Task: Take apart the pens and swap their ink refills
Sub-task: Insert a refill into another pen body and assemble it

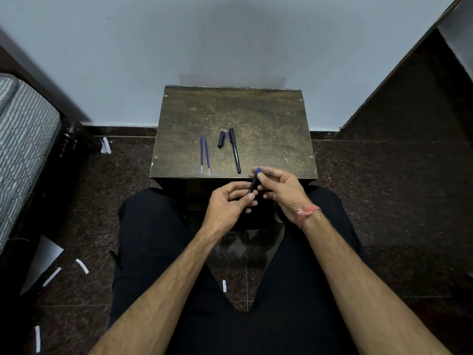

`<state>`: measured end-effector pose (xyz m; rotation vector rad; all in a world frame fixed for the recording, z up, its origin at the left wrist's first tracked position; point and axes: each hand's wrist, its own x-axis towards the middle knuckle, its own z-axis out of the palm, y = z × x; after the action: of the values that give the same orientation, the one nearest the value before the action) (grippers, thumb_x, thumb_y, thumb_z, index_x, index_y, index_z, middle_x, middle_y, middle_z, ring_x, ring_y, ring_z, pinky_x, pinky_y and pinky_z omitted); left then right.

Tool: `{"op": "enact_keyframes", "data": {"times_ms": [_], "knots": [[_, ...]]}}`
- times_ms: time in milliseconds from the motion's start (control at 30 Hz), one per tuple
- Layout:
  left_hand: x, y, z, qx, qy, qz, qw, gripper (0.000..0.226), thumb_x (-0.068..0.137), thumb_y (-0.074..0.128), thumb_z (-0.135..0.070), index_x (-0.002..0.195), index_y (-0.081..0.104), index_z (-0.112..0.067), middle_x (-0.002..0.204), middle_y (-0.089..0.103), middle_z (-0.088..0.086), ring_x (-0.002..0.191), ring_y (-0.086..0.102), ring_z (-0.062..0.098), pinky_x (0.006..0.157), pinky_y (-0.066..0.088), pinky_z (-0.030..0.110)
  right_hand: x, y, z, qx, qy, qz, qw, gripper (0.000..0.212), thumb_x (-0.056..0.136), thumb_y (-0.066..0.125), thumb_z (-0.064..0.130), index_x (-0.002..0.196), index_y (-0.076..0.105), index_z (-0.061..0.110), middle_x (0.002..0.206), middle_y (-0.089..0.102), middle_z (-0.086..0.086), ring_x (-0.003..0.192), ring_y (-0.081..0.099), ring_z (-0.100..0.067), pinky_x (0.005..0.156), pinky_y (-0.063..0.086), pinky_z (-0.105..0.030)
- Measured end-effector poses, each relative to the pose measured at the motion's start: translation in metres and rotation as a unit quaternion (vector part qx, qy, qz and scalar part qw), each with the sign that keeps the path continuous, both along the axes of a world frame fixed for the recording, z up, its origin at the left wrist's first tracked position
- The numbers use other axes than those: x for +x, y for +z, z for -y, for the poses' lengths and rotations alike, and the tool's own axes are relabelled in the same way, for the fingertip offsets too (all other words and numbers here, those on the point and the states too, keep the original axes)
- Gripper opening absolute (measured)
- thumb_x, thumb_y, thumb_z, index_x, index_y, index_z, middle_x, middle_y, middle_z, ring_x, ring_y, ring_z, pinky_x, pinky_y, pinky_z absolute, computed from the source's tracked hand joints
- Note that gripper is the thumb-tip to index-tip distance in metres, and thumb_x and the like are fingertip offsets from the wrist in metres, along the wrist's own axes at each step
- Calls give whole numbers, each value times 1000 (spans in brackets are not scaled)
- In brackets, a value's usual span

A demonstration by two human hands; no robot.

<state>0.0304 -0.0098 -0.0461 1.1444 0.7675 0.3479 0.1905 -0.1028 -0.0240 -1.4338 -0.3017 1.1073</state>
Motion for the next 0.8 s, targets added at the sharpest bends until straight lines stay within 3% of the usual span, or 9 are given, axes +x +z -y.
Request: {"op": "enact_keyframes", "data": {"times_ms": [67,133,233,333,500,567,667,800], "knots": [[0,0,0,2,0,-1,1000,21,101,81,-7,115,78,-23,107,88,4,89,86,16,75,67,26,0,-1,1,-6,-16,10,1000,11,95,81,17,106,81,17,98,83,-2,70,67,-3,61,51,-15],[0,0,1,0,-2,1,1000,22,101,81,-7,116,78,-23,108,88,5,89,86,17,75,68,26,0,0,0,-18,-46,21,999,13,88,88,22,94,77,18,84,77,2,66,65,-4,58,50,-15],[1,2,0,-4,1,4,1000,22,102,80,-6,117,77,-21,108,88,5,88,86,15,74,67,25,0,0,-1,-13,-44,-6,999,19,95,82,30,110,79,19,96,80,5,72,65,-4,60,53,-16],[0,3,-1,1,0,4,1000,22,102,80,-6,119,77,-20,108,88,5,89,86,17,75,68,26,0,-1,0,6,-2,-10,1000,22,101,75,19,123,80,18,115,82,-2,75,66,-2,64,52,-16],[-1,4,0,1,-1,6,1000,23,101,79,-4,119,76,-18,108,88,5,88,86,17,75,68,25,-2,0,-3,-24,-40,21,999,10,91,86,22,95,78,21,85,77,4,71,66,-6,60,50,-17],[0,5,0,-3,4,4,1000,22,102,78,-4,118,76,-18,107,88,4,87,86,16,74,68,26,-3,-2,-3,-19,-38,8,999,10,96,81,26,104,79,20,89,78,6,72,63,-7,59,51,-16],[0,5,0,1,4,2,1000,22,102,79,-5,119,76,-18,108,88,5,88,86,18,75,68,27,-2,-3,-2,6,6,-11,1000,20,105,69,19,123,79,20,114,81,-1,74,65,-3,62,50,-15],[-1,7,0,0,2,1,1000,22,102,79,-5,120,77,-18,108,88,6,88,86,17,75,68,26,-3,-4,-3,-2,-8,3,1000,9,99,77,16,107,81,20,98,82,0,69,65,-1,60,48,-14]]}}
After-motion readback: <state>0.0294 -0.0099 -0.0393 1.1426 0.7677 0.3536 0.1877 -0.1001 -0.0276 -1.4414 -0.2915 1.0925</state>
